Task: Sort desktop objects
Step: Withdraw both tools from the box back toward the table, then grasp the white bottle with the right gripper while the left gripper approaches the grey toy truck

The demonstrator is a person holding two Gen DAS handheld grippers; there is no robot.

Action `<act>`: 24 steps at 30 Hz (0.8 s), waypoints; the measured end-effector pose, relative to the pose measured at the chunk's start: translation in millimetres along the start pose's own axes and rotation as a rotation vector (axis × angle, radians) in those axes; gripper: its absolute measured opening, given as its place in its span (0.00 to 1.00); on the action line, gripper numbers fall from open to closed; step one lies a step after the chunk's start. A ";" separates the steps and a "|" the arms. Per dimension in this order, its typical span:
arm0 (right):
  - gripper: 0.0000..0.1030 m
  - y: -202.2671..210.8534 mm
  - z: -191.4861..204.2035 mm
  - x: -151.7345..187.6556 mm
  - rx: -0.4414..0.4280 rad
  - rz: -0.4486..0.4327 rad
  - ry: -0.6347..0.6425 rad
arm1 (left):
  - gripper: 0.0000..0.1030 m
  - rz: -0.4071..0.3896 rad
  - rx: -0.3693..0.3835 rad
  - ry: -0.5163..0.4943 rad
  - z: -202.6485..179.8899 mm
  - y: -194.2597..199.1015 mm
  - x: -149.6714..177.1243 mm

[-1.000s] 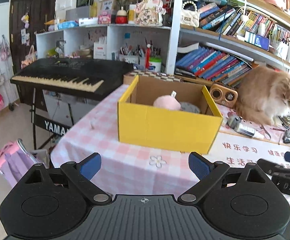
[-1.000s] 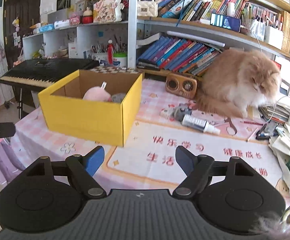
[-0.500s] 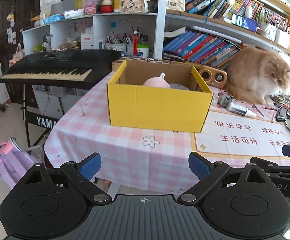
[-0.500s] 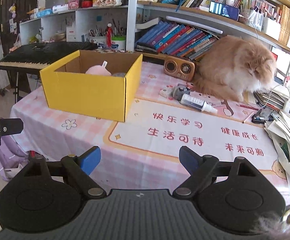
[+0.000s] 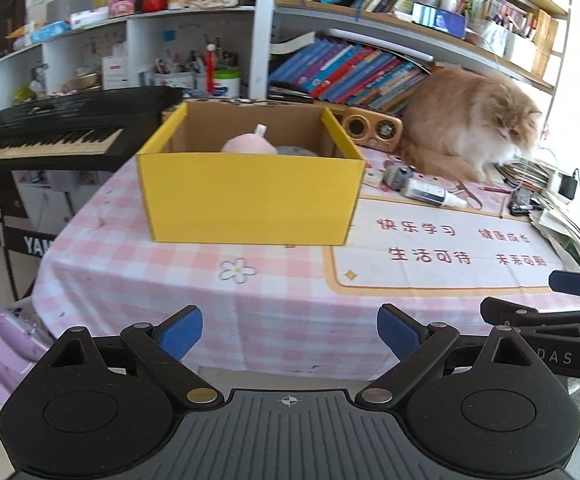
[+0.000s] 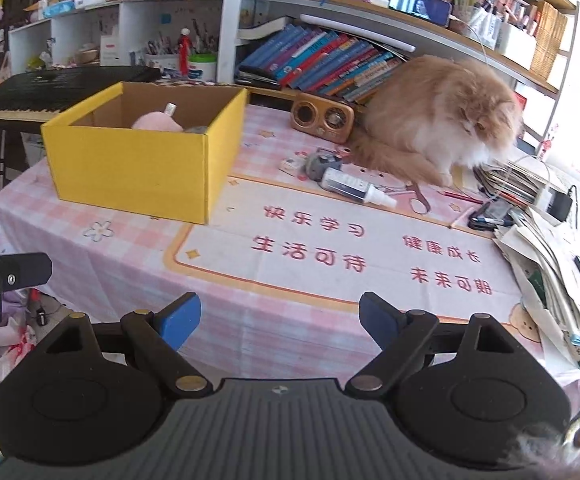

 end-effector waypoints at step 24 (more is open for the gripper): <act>0.78 -116.5 -109.9 -29.7 -0.142 0.049 0.084 | 0.93 0.067 -0.038 -0.015 -101.9 -107.3 -40.6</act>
Point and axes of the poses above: each gripper's, at about its wrist camera, not at the fingertips, and y roughly against the way its jaws point, z to its left, x to its underside, the point moved 5 cm from there along -y, roughly the way its jaws point, and after that the axes turned 11 degrees about x, right-handed, at the moved point
